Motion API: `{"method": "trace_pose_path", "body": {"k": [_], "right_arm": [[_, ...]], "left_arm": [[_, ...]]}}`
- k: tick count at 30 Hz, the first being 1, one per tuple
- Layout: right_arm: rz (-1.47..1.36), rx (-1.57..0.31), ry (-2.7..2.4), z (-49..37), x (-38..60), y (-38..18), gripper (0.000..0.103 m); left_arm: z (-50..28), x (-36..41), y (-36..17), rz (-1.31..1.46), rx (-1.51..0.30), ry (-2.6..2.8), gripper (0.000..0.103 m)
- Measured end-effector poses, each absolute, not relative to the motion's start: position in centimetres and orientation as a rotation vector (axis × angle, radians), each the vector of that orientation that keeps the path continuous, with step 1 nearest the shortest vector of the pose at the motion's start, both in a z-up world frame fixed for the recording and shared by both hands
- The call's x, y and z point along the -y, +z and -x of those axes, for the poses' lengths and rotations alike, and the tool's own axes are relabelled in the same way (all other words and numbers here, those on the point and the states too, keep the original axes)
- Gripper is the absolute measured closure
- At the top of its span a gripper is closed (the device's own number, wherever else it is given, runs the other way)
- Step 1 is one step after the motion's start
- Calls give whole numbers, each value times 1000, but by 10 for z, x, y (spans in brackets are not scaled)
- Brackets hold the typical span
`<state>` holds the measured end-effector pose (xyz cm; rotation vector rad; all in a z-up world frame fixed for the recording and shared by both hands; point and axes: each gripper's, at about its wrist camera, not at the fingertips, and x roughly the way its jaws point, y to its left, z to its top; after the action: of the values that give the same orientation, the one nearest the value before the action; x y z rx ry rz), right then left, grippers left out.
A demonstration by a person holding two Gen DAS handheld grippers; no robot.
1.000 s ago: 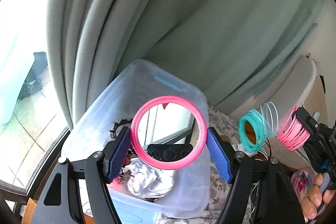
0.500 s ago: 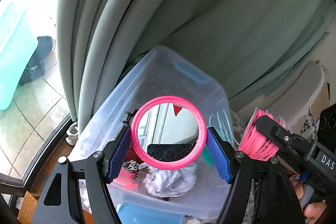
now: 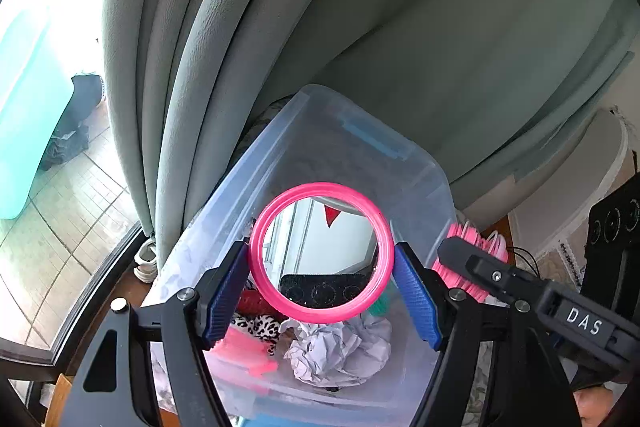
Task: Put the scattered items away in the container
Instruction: 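Carry the mirror and bangles over the clear box with both tools, then open the left tool to drop the mirror while the right tool releases the bangles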
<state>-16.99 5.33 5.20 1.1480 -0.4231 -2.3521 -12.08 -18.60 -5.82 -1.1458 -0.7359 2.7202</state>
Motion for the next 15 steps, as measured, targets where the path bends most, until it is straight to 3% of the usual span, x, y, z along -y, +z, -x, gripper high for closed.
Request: {"method": "trace_pose_path", "body": {"k": [10,14,15], "right_arm": [[-1174,408,-2364,167,-59,44,89],[-1171,414,-2371,161,-59,40,59],[-1161,410,-2376,158,-57,42,58]], "left_arm": [[125,184,-57,1216,695,2730,29],[126,180,-57,1240,679,2737,29],[126,179,-56,1244,677,2738,29]]}}
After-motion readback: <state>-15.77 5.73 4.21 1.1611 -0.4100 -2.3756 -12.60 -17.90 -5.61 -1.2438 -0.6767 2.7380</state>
